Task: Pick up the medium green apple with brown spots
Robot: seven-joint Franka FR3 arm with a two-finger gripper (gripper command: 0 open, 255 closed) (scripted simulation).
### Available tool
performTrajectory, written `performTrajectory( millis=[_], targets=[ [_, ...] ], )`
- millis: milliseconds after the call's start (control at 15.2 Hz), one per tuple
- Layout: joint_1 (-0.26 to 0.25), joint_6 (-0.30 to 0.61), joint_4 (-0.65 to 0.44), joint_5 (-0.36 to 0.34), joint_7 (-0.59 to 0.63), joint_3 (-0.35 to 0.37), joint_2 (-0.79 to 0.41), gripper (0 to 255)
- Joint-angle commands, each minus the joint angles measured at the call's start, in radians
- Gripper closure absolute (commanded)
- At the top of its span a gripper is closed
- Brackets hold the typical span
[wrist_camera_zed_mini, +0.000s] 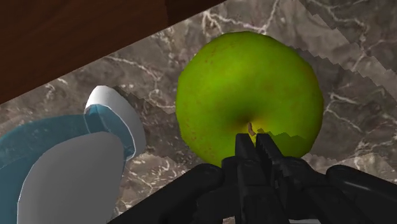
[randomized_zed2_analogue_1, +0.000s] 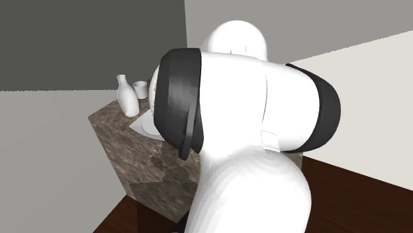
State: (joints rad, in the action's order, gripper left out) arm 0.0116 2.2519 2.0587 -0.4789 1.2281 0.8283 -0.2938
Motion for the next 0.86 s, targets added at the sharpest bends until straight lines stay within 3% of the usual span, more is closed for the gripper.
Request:
performTrajectory(
  millis=[0, 792],
  targets=[
    [0.009, -0.021, -0.011, 0.023, -0.018, 0.011, 0.018, 255],
    [0.045, -0.119, -0.063, 0.127, -0.099, 0.051, 0.106, 255]
  ],
)
